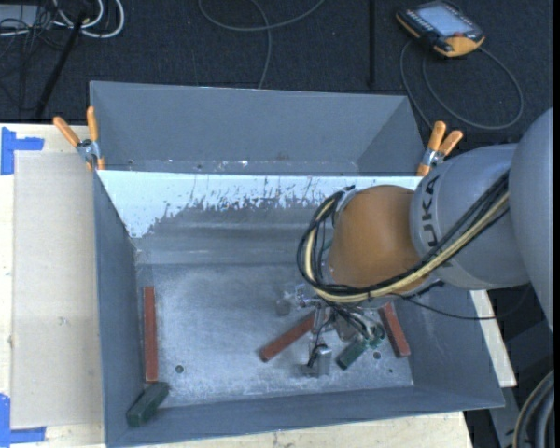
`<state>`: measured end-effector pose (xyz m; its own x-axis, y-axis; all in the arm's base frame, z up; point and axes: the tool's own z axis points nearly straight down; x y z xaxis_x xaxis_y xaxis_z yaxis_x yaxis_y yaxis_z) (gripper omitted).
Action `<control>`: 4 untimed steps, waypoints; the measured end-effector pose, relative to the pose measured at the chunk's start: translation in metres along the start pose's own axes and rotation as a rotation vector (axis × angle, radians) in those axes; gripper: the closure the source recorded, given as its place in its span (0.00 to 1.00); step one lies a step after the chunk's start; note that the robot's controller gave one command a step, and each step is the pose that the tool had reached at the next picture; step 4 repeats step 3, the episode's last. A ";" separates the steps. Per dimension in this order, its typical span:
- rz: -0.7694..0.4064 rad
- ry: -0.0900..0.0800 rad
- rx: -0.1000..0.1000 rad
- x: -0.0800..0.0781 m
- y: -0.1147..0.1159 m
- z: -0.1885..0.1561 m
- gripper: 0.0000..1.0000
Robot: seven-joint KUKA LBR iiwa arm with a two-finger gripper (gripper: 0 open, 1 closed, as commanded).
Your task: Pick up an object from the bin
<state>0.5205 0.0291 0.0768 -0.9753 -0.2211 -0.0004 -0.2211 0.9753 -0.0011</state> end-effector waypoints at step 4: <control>-0.333 -0.002 -0.002 -0.088 -0.007 -0.139 1.00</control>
Offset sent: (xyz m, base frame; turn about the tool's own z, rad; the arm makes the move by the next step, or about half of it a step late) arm 0.0000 0.0000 0.0000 0.0000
